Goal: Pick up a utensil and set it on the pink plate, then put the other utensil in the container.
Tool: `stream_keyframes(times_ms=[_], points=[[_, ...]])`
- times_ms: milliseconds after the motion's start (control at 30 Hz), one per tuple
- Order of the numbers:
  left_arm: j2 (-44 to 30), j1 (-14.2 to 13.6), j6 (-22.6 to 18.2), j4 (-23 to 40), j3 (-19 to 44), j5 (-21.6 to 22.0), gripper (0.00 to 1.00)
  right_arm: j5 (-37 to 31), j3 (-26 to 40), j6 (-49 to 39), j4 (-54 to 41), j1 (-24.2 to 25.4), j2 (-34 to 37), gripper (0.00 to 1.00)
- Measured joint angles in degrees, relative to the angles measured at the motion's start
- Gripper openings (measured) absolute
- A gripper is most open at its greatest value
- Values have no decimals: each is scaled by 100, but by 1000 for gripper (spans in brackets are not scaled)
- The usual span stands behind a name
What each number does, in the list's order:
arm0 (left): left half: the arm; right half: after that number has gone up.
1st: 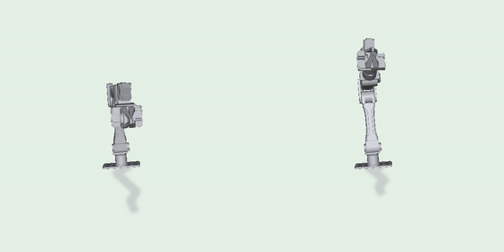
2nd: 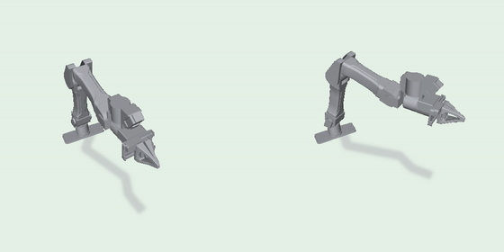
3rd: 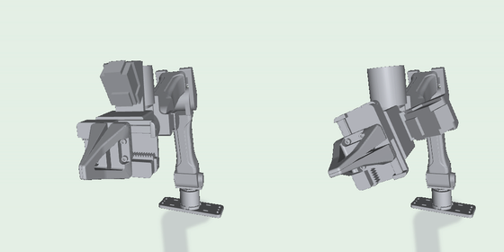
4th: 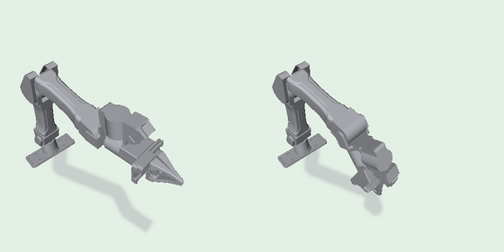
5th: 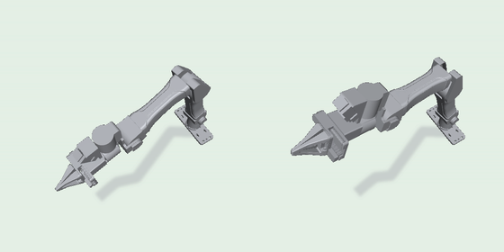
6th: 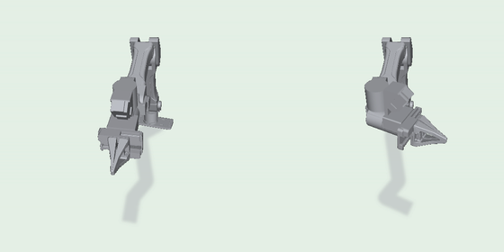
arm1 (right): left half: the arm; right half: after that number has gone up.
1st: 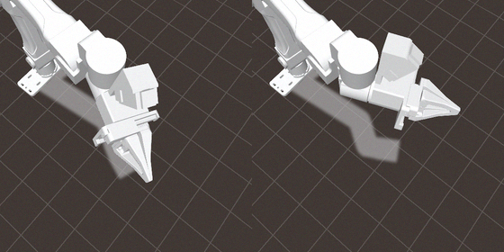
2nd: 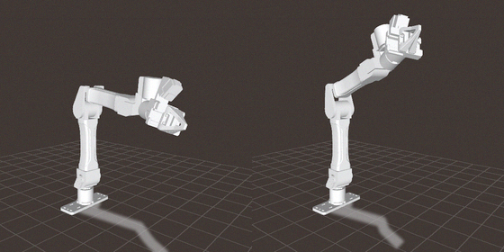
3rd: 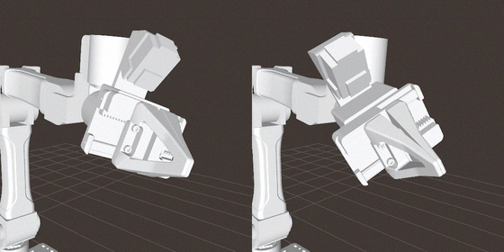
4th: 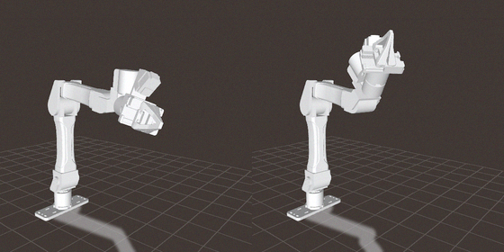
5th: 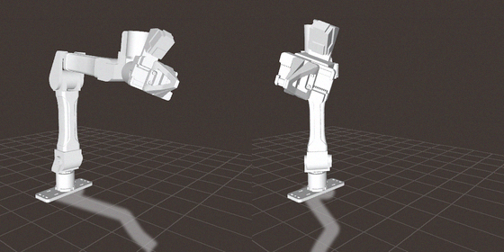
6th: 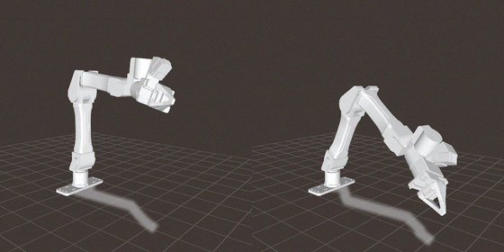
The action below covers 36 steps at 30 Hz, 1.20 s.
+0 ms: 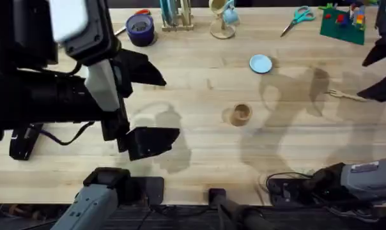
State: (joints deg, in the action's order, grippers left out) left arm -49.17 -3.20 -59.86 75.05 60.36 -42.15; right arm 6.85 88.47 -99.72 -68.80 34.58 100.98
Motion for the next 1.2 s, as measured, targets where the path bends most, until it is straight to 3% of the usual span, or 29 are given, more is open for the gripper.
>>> stream_keyframes(times_ms=[500,933,1200], points=[[0,0,0,68,0,0,992,-408,2,-67,387,116,1056,996],[0,0,0,66,0,0,993,-560,4,-151,742,267,1288,996],[0,0,0,66,0,1,993,-560,4,-100,926,80,1415,996]])
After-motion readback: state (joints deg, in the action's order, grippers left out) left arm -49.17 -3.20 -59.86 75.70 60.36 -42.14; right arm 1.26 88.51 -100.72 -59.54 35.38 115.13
